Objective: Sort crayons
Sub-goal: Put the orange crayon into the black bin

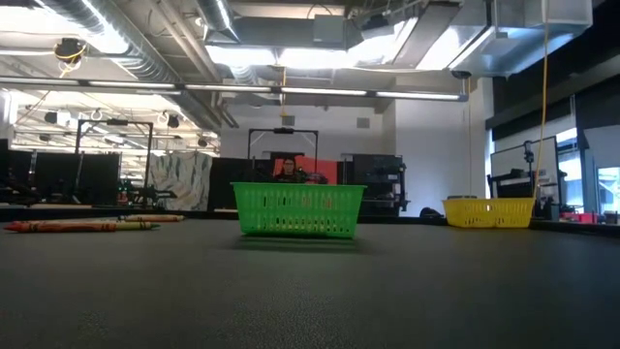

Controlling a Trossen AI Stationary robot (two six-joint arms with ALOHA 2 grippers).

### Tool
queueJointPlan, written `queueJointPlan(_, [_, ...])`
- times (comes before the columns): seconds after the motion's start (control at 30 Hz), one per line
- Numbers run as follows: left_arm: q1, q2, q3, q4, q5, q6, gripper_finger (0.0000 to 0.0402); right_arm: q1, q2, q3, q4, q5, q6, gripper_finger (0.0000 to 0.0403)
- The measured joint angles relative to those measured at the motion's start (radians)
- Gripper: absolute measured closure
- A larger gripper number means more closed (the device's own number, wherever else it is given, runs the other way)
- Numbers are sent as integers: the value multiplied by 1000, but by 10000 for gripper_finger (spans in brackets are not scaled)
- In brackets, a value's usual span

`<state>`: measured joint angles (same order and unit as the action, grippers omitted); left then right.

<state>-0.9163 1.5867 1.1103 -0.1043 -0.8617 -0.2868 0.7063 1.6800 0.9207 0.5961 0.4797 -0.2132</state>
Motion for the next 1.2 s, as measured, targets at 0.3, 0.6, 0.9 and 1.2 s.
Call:
queueJointPlan(0.3, [-80,-56,0,-556,347,-675,394,0,0,0,-9,-1,3,235])
queueJointPlan(0.6, [-194,-52,0,-792,609,-1114,394,0,0,0,-31,0,3,235])
queueJointPlan(0.9, [-272,11,0,-825,579,-1144,383,0,0,0,-31,-1,3,235])
queueJointPlan(1.2, [-269,76,0,-857,606,-1158,347,0,0,0,-44,-1,3,235])
